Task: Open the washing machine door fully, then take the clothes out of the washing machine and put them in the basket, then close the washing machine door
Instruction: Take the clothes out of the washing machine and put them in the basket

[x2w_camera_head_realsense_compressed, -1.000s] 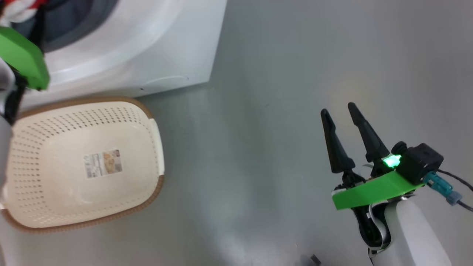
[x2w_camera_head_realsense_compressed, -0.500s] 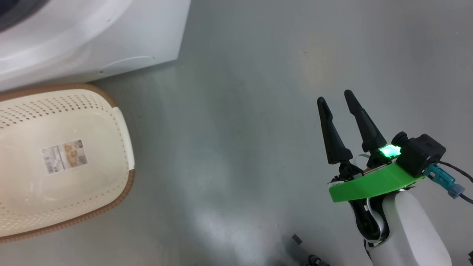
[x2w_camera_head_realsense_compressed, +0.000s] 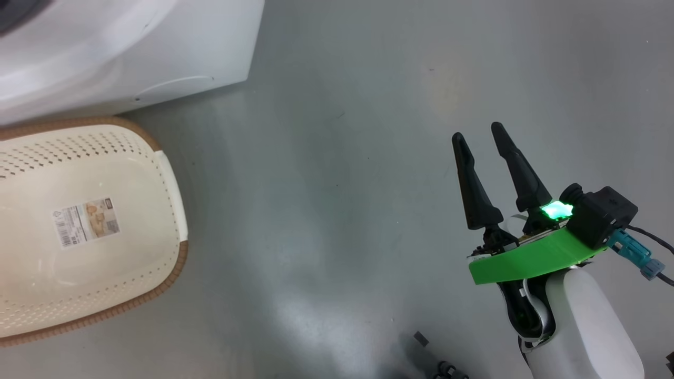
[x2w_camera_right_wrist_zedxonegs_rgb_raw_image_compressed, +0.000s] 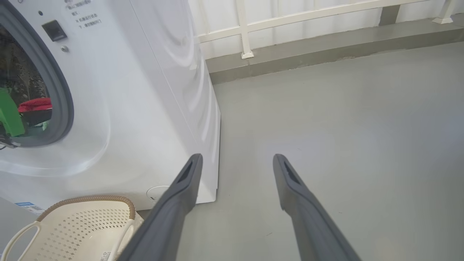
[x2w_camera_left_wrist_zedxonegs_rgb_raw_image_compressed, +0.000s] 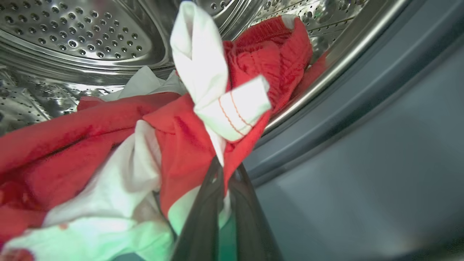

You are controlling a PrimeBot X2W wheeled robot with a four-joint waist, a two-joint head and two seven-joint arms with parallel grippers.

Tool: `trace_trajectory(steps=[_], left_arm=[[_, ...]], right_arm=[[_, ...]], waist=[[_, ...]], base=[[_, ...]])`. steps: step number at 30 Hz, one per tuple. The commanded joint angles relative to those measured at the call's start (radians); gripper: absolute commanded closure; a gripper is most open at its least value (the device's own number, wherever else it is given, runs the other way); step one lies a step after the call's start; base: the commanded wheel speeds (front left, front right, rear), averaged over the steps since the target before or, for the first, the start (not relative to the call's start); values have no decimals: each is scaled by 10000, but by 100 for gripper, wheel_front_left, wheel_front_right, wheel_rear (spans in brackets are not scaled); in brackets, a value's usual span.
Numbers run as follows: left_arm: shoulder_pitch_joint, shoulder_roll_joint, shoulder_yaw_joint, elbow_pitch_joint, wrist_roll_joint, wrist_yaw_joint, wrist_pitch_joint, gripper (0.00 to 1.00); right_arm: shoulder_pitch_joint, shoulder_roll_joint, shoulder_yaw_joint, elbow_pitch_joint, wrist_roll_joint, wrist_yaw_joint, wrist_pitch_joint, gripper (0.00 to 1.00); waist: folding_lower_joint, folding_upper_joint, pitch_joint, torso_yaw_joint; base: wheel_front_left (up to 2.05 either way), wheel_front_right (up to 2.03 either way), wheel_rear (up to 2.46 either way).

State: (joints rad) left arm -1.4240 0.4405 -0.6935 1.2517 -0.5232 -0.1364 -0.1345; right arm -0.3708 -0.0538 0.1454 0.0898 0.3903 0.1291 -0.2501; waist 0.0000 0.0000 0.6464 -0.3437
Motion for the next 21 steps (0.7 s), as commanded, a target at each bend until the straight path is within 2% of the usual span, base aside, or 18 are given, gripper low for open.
trace_trajectory(steps=[1,7,14,21], left_arm=[[-324,387,81,-105,-77,57,-121,100],[-86,176,138,-53,-426,57,-689,100],[975,-45,1021,-422,-1342,61,-1255,100],[2930,61,2909,-2845,-1369,476,-1269,100]], right_arm=[[1,35,134,-221,142,16,-117,0],[76,35,117,-114,11,16,-117,0],[370,35,10,60,-154,16,-117,0],[757,35,-173,221,-374,16,-117,0]], waist=[[0,0,-63,48],[0,0,-455,255],[0,0,-1310,564],[0,0,-2218,876]], base=[[0,0,0],[0,0,0],[0,0,0],[0,0,0]])
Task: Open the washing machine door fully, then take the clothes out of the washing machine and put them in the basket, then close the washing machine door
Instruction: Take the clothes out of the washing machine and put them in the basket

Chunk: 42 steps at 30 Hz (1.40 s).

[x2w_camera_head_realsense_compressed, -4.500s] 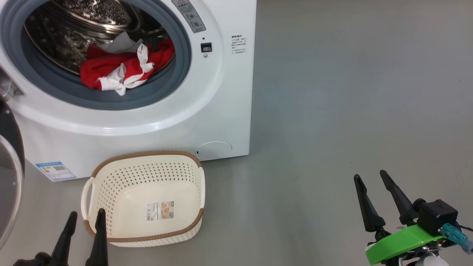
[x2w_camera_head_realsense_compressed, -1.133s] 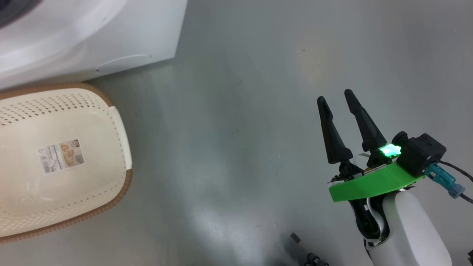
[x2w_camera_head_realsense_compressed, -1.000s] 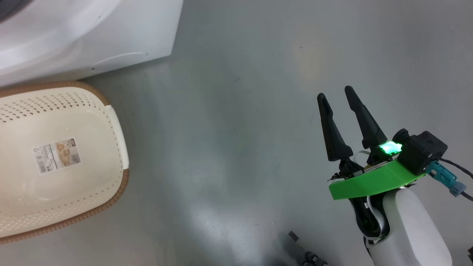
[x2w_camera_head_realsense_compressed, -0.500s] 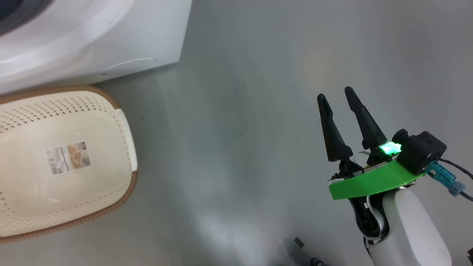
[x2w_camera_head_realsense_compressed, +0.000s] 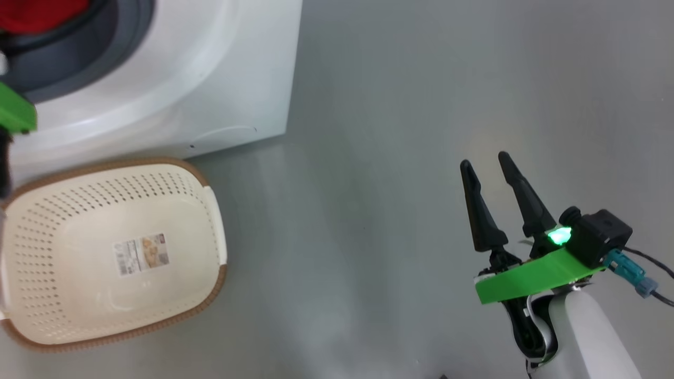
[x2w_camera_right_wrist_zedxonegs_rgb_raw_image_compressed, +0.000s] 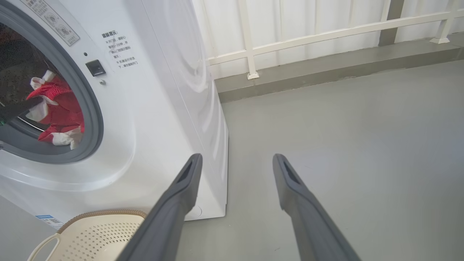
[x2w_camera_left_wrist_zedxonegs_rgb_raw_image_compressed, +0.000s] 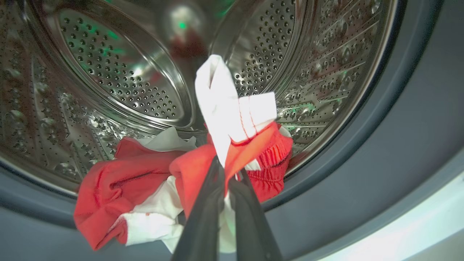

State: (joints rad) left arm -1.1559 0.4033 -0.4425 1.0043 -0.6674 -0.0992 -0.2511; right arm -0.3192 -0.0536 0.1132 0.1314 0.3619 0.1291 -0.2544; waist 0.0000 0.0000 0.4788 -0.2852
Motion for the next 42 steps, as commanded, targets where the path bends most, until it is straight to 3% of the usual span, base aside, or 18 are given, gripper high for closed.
trace_trajectory(steps=[1,10,17,42], left_arm=[[592,400,696,-697,161,141,-104,100],[3089,-432,3339,-3372,1158,-64,-105,100],[4399,-1210,4615,-5189,1841,-275,-106,100],[7397,-2032,5842,-10627,2036,-313,-106,100]], right_arm=[[310,33,130,-169,-124,16,-74,0],[885,34,-151,-26,-366,16,-74,0],[1148,34,-288,-10,-433,16,-74,0],[1296,34,-514,-57,-452,16,-74,0]], waist=[[0,0,-683,334],[0,0,-1596,737],[0,0,-1946,951],[0,0,-2024,1298]], base=[[0,0,0],[0,0,0],[0,0,0],[0,0,0]])
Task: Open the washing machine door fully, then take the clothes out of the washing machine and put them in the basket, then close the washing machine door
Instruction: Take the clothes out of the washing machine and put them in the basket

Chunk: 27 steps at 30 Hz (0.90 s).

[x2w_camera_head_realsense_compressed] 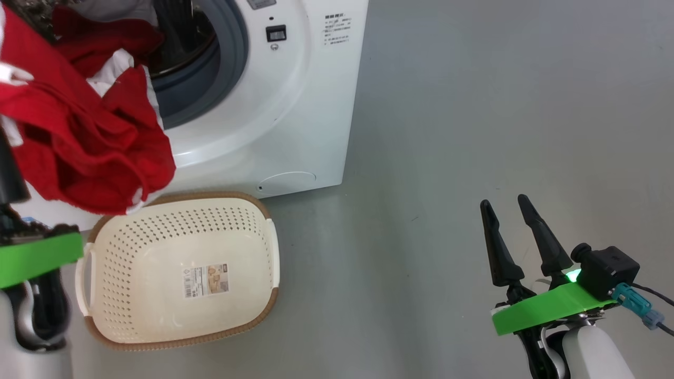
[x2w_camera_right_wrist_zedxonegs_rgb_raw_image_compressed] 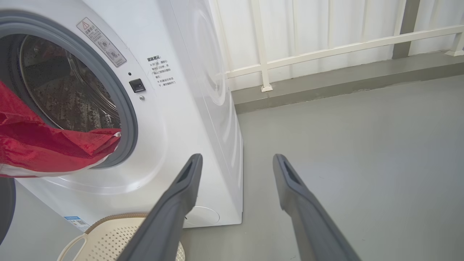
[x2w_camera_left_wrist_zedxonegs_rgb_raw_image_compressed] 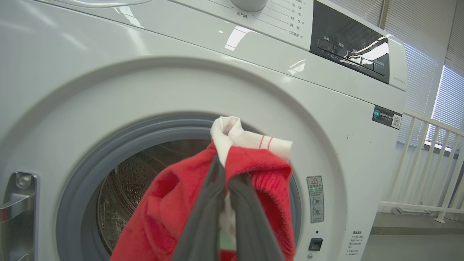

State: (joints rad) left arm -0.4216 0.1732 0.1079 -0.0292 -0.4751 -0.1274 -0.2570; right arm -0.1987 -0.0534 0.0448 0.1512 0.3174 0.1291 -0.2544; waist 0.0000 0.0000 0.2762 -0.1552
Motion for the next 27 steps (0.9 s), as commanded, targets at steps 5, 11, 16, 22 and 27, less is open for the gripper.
trace_trajectory(steps=[5,11,16,22,27], left_arm=[[541,122,214,-247,248,-32,-47,100],[1098,113,-272,661,473,-32,-47,100],[1377,2,-594,1686,598,-32,-47,100],[980,285,-1039,3581,730,-32,-47,100],[580,516,-1246,4891,705,-32,-47,100]], right_arm=[[42,32,227,-271,27,16,-74,0],[6,32,242,-333,71,16,-74,0],[-79,32,273,-379,129,16,-74,0],[-428,32,398,-450,192,16,-74,0],[-631,32,496,-491,241,16,-74,0]], waist=[[0,0,62,-36],[0,0,245,-128],[0,0,517,-218],[0,0,1139,-368],[0,0,1478,-533]], base=[[0,0,0],[0,0,0],[0,0,0],[0,0,0],[0,0,0]])
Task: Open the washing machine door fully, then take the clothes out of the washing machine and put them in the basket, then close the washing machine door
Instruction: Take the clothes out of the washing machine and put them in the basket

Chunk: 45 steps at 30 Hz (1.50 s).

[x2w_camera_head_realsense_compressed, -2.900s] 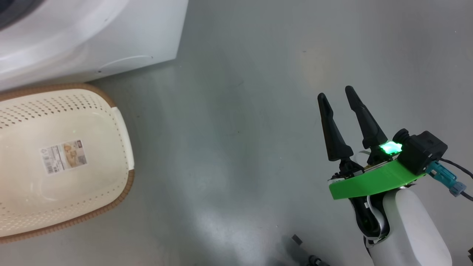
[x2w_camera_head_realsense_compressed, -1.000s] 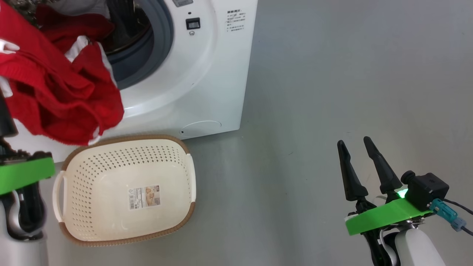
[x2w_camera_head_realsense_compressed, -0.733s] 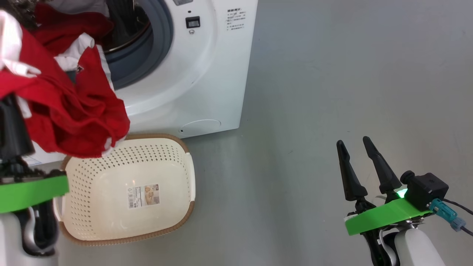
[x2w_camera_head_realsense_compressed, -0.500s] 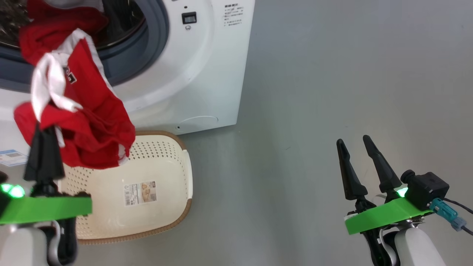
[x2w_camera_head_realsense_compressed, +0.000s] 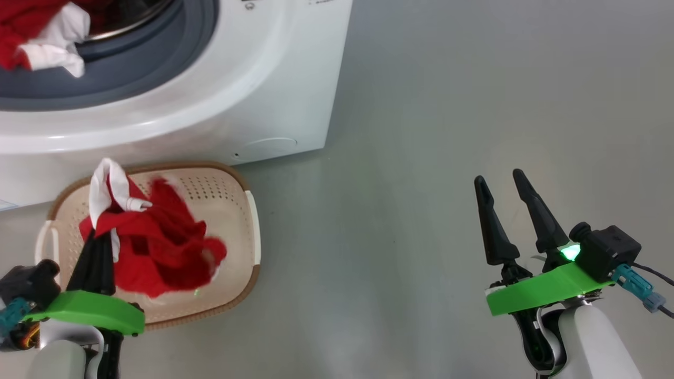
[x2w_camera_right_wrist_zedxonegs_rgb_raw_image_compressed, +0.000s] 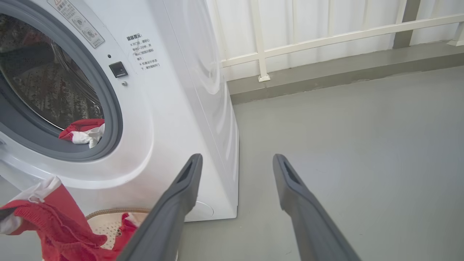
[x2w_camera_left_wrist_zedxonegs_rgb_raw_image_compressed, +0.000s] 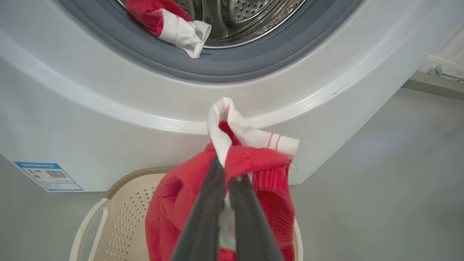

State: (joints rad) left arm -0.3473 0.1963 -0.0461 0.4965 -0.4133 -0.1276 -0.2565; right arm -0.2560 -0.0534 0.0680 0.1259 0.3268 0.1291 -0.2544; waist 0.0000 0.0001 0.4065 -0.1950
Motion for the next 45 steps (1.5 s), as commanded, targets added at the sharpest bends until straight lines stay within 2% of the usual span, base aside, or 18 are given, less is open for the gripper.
trace_trajectory(steps=[1,17,25,35,36,37,38,39,45], left_arm=[[-267,339,231,-64,87,-30,-53,100],[-2412,1215,-1060,4236,49,-30,-53,100],[-3632,1732,-1925,5810,-129,-30,-53,100],[-4722,2119,-2431,7141,-1049,-31,242,100],[-4765,2152,-2494,7199,-1112,-31,271,89],[-4807,2179,-2519,7269,-1207,-31,333,71],[-4842,2191,-2534,7327,-1311,-31,393,40],[-4863,2195,-2551,7366,-1412,-31,421,0],[-4931,2142,-2653,7450,-1862,-31,414,0]], right_arm=[[-101,32,289,-257,166,16,-74,0],[-621,32,671,-582,611,16,-74,0],[-893,32,883,-764,855,16,-74,0],[-1155,32,1058,-1087,1165,16,-74,0],[-1153,32,1063,-1101,1173,16,-74,0],[-1150,32,1067,-1113,1179,16,-74,0],[-1153,32,1066,-1118,1182,16,-74,0],[-1159,32,1059,-1112,1181,16,-74,0],[-1205,32,954,-1058,1106,16,-74,0]], waist=[[0,-1,270,-178],[0,-1,1733,-1004],[0,-1,2614,-1397],[0,-1,3391,-1841],[0,-1,3409,-1852],[0,-1,3429,-1863],[0,-1,3439,-1869],[0,-1,3433,-1870],[0,-1,3324,-1773]], base=[[0,0,0],[0,0,0],[0,0,0],[0,0,0],[0,0,0],[0,0,0],[0,0,0],[0,0,0],[0,0,0]])
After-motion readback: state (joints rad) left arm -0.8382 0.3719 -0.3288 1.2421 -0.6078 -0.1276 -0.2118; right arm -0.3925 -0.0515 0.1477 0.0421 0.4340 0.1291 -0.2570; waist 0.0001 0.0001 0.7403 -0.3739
